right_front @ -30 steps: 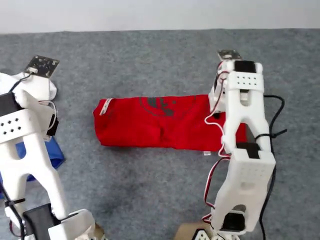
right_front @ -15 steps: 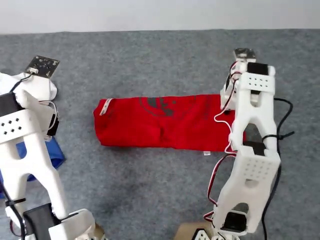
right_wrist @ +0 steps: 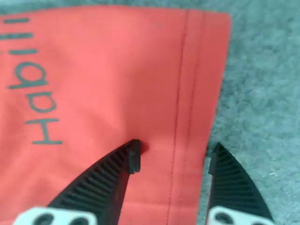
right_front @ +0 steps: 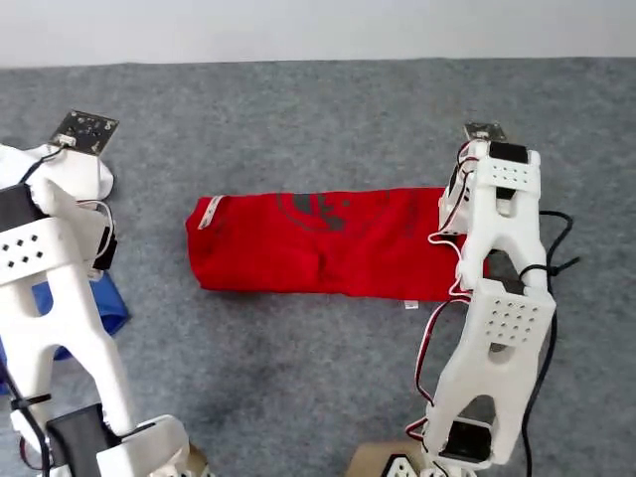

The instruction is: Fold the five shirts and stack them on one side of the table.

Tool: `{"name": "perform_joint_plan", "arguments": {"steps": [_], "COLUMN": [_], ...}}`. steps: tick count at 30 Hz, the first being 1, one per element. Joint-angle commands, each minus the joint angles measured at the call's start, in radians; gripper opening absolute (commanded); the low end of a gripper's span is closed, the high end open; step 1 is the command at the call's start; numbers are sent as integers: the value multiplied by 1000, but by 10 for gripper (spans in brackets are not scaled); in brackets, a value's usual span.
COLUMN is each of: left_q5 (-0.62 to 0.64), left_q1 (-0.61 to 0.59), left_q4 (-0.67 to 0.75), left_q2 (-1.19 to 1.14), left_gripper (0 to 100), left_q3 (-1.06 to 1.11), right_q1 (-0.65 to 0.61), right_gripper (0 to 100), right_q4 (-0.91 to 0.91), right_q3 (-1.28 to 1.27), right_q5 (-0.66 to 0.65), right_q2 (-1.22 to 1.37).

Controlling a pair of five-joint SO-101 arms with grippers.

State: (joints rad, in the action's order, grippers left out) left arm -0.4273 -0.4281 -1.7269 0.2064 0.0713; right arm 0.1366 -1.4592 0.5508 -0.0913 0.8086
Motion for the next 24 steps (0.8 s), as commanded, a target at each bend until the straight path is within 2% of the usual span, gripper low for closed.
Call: {"name": "perform_joint_plan", "arguments": {"steps": [1,10,16,24], "left_q5": [9,9,9,9], "left_q1": [2,2,3,3], "left_q4": [-23,-23,-23,-25], "left_q2": [29,31,31,31], "left_gripper": [8,7,7,7], "left_q3": [-2,-2,-2,-2], "right_q1": [-24,-33,-19,97], "right_gripper": [231,8,10,10], "right_q4": [1,-2,-25,-24], "right_q3": [48,48,48,48], "right_q5": [6,3,-28,-130], "right_q2": [19,24,-39,-108]}}
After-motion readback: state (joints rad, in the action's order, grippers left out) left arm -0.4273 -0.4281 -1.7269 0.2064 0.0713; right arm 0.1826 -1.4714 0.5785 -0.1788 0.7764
